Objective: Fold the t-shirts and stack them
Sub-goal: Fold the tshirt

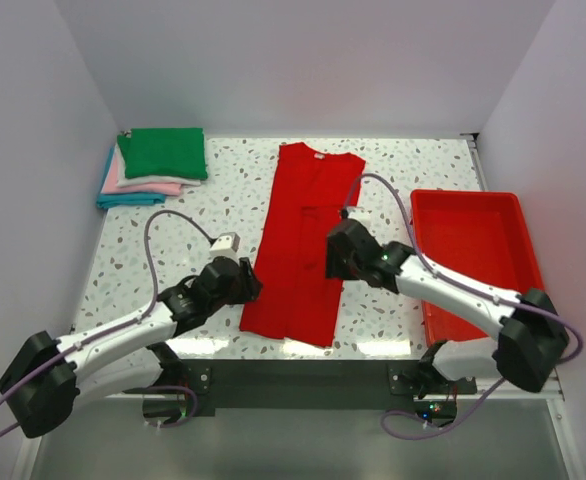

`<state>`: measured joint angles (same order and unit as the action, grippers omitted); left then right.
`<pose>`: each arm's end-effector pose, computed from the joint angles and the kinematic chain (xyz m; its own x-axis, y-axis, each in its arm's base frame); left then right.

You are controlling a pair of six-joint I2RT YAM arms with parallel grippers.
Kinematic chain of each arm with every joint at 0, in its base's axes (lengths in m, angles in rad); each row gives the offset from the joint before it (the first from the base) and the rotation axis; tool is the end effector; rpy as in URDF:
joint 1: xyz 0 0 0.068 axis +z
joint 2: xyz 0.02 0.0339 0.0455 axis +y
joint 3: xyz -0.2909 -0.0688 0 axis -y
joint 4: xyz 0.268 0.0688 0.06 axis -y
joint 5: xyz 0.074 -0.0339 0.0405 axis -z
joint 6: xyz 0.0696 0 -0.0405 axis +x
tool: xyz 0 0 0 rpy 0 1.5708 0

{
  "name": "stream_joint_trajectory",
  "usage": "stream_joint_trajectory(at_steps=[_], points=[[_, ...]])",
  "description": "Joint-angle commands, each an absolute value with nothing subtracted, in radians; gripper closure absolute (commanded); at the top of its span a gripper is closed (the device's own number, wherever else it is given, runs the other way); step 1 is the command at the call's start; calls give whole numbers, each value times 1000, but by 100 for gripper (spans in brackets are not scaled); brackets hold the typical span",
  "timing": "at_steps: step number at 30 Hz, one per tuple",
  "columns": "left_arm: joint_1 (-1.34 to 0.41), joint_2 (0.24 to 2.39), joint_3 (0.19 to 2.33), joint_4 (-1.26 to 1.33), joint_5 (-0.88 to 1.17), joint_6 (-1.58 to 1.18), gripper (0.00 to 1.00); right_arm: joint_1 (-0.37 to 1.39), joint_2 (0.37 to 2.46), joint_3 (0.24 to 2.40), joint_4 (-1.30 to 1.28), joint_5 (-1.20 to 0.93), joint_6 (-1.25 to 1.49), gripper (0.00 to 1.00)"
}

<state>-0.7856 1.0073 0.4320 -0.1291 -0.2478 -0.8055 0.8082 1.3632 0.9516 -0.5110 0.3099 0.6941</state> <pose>0.1746 -0.1505 0.1723 -0.7163 -0.2723 -0.6424 0.0533 0.8967 -0.4395 0.2325 0.2126 0.2341 -0.7824 0.0630 -0.6196 -0.0792 0.9767 0.1994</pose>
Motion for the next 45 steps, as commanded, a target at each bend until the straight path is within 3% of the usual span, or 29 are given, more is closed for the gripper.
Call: stream_joint_trajectory(at_steps=[1, 10, 18, 29, 32, 34, 37, 45], points=[[-781, 921, 373, -259, -316, -883, 50, 871, 1235, 772, -511, 275, 827, 47], [-782, 799, 207, -207, -187, -917, 48, 1127, 1092, 560, -469, 281, 1095, 47], [-782, 764, 193, -209, -160, -894, 47, 1305, 1221, 615, -503, 428, 1204, 46], [-792, 792, 199, -279, -178, -900, 54, 1384, 1362, 655, -514, 502, 1281, 48], [-807, 778, 201, -296, -183, -916, 55, 1384, 1321, 623, -515, 514, 1299, 60], [-818, 776, 204, -302, -186, -920, 56, 1382, 1302, 598, -528, 518, 1313, 79], [-830, 788, 216, -311, -184, -911, 58, 1384, 1256, 568, -546, 515, 1324, 95], [-854, 836, 268, -319, -147, -873, 72, 1382, 1057, 499, -667, 515, 1348, 100]])
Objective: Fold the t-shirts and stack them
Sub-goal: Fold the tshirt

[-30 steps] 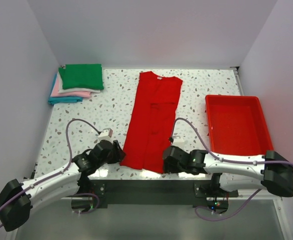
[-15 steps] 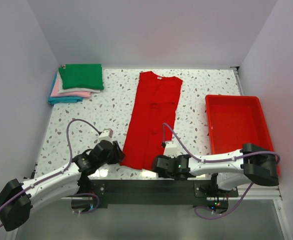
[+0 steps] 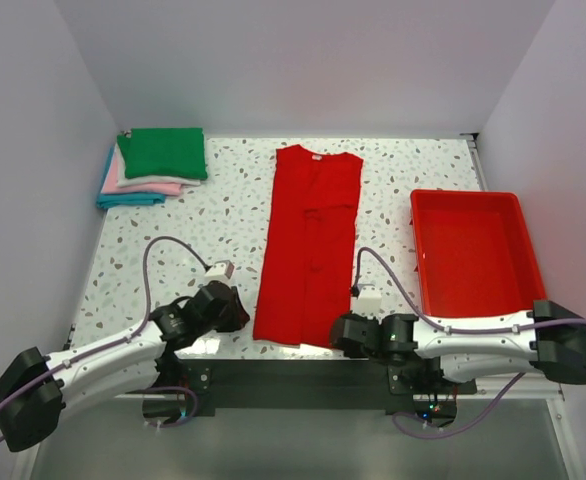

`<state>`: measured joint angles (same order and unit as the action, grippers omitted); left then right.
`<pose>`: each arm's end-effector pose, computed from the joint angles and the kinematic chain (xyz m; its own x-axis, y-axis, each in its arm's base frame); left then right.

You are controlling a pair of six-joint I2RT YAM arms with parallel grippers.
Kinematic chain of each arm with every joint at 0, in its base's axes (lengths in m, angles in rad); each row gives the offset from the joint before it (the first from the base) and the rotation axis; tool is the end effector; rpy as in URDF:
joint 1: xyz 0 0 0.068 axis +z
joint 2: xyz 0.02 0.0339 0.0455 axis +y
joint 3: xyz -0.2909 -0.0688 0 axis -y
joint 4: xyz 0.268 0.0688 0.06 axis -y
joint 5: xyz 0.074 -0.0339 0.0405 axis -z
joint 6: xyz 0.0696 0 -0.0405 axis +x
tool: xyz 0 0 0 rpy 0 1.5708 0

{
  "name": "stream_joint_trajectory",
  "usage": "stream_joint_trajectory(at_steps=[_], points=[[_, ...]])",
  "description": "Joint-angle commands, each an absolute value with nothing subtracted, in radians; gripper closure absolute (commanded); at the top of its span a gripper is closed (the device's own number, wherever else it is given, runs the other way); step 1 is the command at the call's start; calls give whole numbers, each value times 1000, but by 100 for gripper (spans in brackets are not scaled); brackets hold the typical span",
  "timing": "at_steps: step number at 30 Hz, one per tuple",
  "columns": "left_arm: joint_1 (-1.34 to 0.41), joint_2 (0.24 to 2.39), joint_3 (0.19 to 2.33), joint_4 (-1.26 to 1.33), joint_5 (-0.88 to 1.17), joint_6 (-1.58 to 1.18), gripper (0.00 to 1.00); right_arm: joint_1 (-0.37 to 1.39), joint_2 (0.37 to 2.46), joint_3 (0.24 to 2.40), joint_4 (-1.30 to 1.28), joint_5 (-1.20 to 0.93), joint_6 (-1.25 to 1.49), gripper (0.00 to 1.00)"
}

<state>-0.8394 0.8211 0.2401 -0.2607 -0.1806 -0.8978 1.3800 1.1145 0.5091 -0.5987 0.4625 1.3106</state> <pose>0.1253 -0.1209 0.1232 -0.8205 -0.2374 -0.5200 0.0170 0.8991 -0.4374 0.0675 0.1858 0.1442 -0.8654 0.0800 -0.4947 -0.0472 0.9698 0.2393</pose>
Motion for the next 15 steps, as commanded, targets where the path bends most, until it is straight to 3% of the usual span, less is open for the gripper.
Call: stream_joint_trajectory(at_steps=[1, 3, 7, 15], points=[[-857, 839, 270, -318, -132, -870, 74, 1384, 1043, 497, -682, 515, 1347, 100], [-871, 848, 279, -310, -111, -862, 73, 1382, 1028, 492, -687, 505, 1336, 100], [-902, 825, 279, -308, -51, -868, 54, 1382, 1028, 488, -683, 499, 1333, 100], [-933, 784, 272, -347, -11, -919, 49, 1384, 1022, 482, -672, 495, 1331, 100]])
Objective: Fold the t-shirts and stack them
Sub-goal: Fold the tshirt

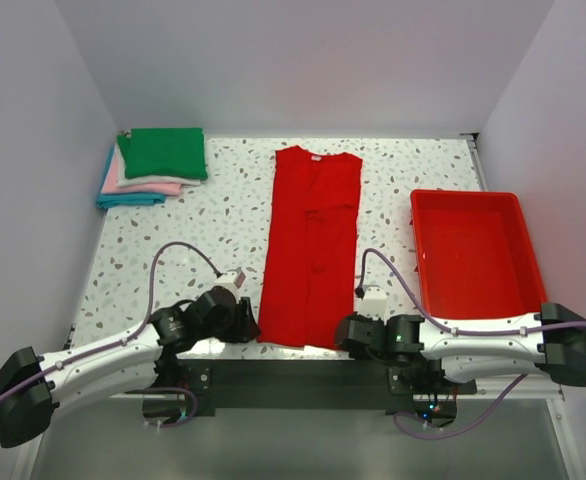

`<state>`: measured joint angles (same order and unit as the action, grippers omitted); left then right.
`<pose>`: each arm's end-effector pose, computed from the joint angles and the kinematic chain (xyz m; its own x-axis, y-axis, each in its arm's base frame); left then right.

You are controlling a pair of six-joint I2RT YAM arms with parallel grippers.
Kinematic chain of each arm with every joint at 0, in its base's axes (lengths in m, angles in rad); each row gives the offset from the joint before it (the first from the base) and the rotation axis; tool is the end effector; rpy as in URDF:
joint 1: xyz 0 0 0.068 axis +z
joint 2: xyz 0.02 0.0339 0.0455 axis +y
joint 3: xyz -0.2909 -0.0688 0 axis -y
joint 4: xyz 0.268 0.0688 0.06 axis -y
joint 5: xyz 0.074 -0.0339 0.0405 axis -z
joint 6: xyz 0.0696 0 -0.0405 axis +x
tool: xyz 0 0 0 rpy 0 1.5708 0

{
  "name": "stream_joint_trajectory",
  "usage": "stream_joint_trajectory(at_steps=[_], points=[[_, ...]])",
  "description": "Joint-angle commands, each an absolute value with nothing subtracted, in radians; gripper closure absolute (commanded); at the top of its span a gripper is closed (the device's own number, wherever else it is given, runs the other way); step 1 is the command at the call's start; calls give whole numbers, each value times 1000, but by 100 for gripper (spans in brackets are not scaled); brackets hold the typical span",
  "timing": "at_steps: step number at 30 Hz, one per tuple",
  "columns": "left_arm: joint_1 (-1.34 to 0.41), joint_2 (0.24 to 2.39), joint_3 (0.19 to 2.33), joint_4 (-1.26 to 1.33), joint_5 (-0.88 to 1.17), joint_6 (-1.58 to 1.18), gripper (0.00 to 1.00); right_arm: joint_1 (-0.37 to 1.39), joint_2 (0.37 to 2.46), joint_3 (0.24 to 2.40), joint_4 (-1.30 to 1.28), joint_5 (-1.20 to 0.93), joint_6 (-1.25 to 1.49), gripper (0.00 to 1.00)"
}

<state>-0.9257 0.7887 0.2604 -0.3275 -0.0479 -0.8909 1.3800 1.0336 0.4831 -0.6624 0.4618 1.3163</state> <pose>0.1054 -0.1345 0.1282 -0.8914 -0.1072 -0.4403 0.1369 0.8626 -0.4871 0.0643 0.1696 0.1467 -0.8668 0.0811 -0.4921 -0.0419 0.9713 0.2340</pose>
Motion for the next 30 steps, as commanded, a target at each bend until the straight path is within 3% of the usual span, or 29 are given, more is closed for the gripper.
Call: stream_joint_trajectory(at_steps=[1, 14, 20, 24, 27, 30], points=[[-933, 790, 268, -342, -5, -922, 49, 1384, 1023, 483, -673, 495, 1331, 100], [-937, 795, 176, -170, 74, -1000, 53, 1382, 1040, 483, -652, 488, 1330, 100], [-937, 815, 196, -205, 58, -1009, 71, 1384, 1026, 500, -672, 489, 1324, 100], [-939, 789, 239, -276, 40, -996, 92, 1384, 980, 525, -719, 489, 1307, 100], [-939, 769, 296, -357, 18, -973, 100, 1382, 934, 552, -776, 497, 1289, 100], [-939, 761, 342, -408, 18, -954, 100, 1384, 907, 587, -830, 499, 1264, 100]])
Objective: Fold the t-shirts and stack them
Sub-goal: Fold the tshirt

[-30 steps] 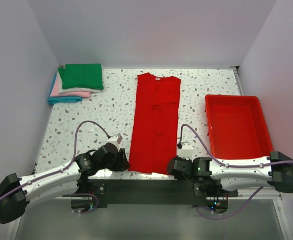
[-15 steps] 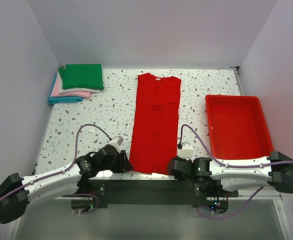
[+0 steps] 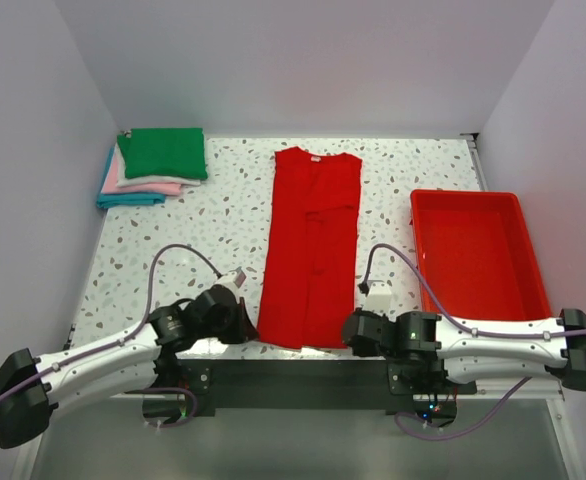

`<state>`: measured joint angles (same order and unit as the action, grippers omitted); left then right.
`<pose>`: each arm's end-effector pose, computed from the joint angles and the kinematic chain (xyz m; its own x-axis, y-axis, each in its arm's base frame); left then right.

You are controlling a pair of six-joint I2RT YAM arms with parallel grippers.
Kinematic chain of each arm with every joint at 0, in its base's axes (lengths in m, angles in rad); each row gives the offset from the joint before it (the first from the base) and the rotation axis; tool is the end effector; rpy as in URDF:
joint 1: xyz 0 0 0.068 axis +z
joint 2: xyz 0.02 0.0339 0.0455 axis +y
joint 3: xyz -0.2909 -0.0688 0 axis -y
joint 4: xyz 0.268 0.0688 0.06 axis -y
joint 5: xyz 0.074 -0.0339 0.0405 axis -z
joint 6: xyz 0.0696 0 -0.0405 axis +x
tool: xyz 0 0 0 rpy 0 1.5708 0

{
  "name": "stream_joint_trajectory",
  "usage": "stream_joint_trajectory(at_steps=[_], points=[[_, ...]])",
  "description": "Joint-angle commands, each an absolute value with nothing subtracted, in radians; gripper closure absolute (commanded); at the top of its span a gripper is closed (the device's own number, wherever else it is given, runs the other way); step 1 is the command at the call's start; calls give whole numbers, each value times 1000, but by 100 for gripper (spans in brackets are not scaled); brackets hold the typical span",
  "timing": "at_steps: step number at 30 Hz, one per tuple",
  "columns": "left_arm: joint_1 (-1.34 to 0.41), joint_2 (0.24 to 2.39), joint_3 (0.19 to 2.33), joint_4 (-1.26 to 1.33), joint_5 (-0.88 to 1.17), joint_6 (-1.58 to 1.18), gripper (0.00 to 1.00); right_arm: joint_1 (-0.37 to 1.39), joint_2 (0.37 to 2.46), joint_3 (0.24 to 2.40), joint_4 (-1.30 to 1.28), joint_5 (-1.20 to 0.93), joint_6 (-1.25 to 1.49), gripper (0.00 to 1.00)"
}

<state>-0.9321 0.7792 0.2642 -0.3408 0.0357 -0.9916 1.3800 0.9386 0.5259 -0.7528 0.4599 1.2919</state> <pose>0.0993 -0.1379 0.1297 -0.9296 -0.1510 -0.3363 0.0701 0.8232 -0.5634 0.0628 0.1625 0.1703 -0.8619 0.0802 -0.5007 -0.0655 0.9615 0.2668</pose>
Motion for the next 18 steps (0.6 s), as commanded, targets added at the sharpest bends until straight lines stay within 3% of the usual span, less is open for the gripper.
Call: stream_joint_trajectory(at_steps=[1, 9, 18], points=[[-939, 759, 350, -416, 24, -953, 100, 1384, 904, 594, -839, 496, 1256, 100], [-959, 743, 350, -410, 49, -977, 100, 1414, 946, 557, -735, 426, 1250, 100], [-960, 822, 442, -336, -93, -922, 100, 1425, 989, 710, -833, 646, 1197, 100]])
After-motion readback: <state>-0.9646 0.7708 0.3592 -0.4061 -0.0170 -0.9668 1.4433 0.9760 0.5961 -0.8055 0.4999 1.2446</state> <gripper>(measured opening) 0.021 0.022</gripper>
